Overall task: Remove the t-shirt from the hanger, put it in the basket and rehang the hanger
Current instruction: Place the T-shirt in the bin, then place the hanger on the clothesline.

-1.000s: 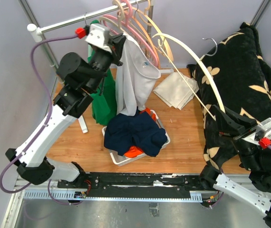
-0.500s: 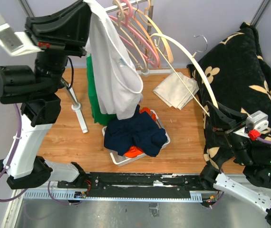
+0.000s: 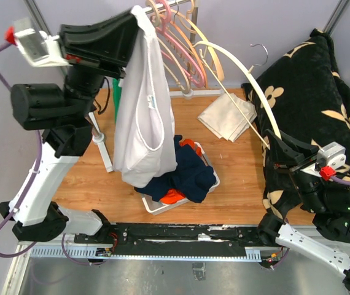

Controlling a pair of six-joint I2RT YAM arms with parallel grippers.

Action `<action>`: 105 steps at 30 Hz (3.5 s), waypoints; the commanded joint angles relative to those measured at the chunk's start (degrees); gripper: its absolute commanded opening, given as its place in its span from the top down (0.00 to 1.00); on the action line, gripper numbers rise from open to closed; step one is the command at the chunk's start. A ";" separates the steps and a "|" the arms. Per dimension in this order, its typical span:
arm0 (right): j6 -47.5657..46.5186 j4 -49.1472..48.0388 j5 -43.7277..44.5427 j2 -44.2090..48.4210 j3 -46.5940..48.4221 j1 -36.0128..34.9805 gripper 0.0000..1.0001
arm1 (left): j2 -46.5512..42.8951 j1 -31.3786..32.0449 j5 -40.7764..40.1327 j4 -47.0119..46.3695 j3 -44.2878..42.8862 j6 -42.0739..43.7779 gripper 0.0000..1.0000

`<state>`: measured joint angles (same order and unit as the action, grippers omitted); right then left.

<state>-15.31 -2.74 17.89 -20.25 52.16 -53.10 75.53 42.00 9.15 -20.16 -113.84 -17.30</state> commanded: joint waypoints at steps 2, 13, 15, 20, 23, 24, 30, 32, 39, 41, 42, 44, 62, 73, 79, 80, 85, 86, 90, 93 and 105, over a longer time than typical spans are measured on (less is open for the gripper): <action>-0.18 -4.55 0.30 0.30 1.12 0.34 0.99 | -4.16 -0.25 -0.46 -4.60 12.93 -4.77 0.99; -0.51 -4.97 0.95 -0.32 -0.01 0.34 0.99 | -12.68 3.82 -8.95 -0.29 34.05 2.91 1.00; -0.65 -5.33 1.04 -0.76 -0.28 0.31 0.99 | -15.76 4.06 -9.94 0.59 38.63 3.90 0.99; -1.08 -6.85 0.81 -2.48 -0.26 0.33 0.99 | -22.43 4.95 -10.36 2.87 50.24 3.88 0.99; -1.15 -8.25 0.24 -4.24 -0.11 0.34 0.99 | -24.96 5.57 -9.96 5.71 54.56 3.64 1.00; -1.16 -8.73 -0.02 -4.87 0.01 0.31 0.99 | -25.45 5.75 -9.86 6.93 55.49 3.53 0.99; -1.63 -13.05 -0.60 -8.91 0.37 0.29 0.99 | -27.44 6.46 -9.35 12.36 60.90 2.21 0.99; -2.21 -14.08 -0.34 -10.03 0.63 0.37 0.99 | -28.05 6.62 -9.53 14.82 62.14 2.18 1.00; -2.99 -18.84 -0.59 -12.34 0.76 0.35 0.99 | -28.47 7.40 -10.53 18.56 68.58 1.34 0.99; -2.91 -19.84 -1.08 -13.10 0.98 0.32 0.99 | -27.77 7.91 -10.60 18.14 70.47 0.90 0.99; -2.89 -20.11 -1.29 -13.55 1.19 0.36 0.99 | -27.36 8.37 -10.62 17.71 71.51 0.66 0.99; -2.92 -20.19 -1.85 -14.58 1.90 0.37 0.99 | -26.40 9.53 -10.96 15.89 73.66 0.24 1.00; 0.40 -21.32 -7.20 -22.48 5.64 0.36 0.99 | -11.70 15.96 -18.20 4.66 83.51 -2.69 1.00; 0.31 -24.32 -3.95 -32.92 9.68 0.34 0.99 | -22.37 17.41 -21.67 11.38 78.36 1.57 0.50; 0.12 -25.71 -3.30 -40.73 15.12 1.16 0.99 | -26.45 17.41 -17.86 13.44 75.69 1.83 0.19; 0.33 -25.89 -3.29 -41.89 16.03 1.42 0.99 | -26.96 17.37 -17.43 13.48 75.54 1.69 0.19; 1.81 -28.40 -4.86 -46.94 19.33 3.51 0.99 | -30.35 17.40 -17.90 14.23 75.49 1.48 0.18; 1.97 -28.82 -5.34 -47.89 20.06 3.85 0.99 | -31.06 17.35 -18.40 14.66 75.51 1.48 0.18; 3.30 -29.33 -7.11 -52.27 23.46 5.69 0.99 | -34.34 17.40 -21.72 15.46 76.29 0.93 0.19; 4.21 -30.22 -7.97 -54.88 25.10 6.57 0.99 | -37.53 17.40 -24.57 14.83 78.00 0.33 0.19; 5.49 -32.24 -10.60 -65.37 32.83 8.30 0.99 | -45.82 17.40 -30.49 17.44 81.19 -1.63 0.18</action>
<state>-10.61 -29.45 8.93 -83.70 80.53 -46.24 31.77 59.09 -18.06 -3.33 -33.61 -18.13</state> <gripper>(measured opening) 0.160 0.815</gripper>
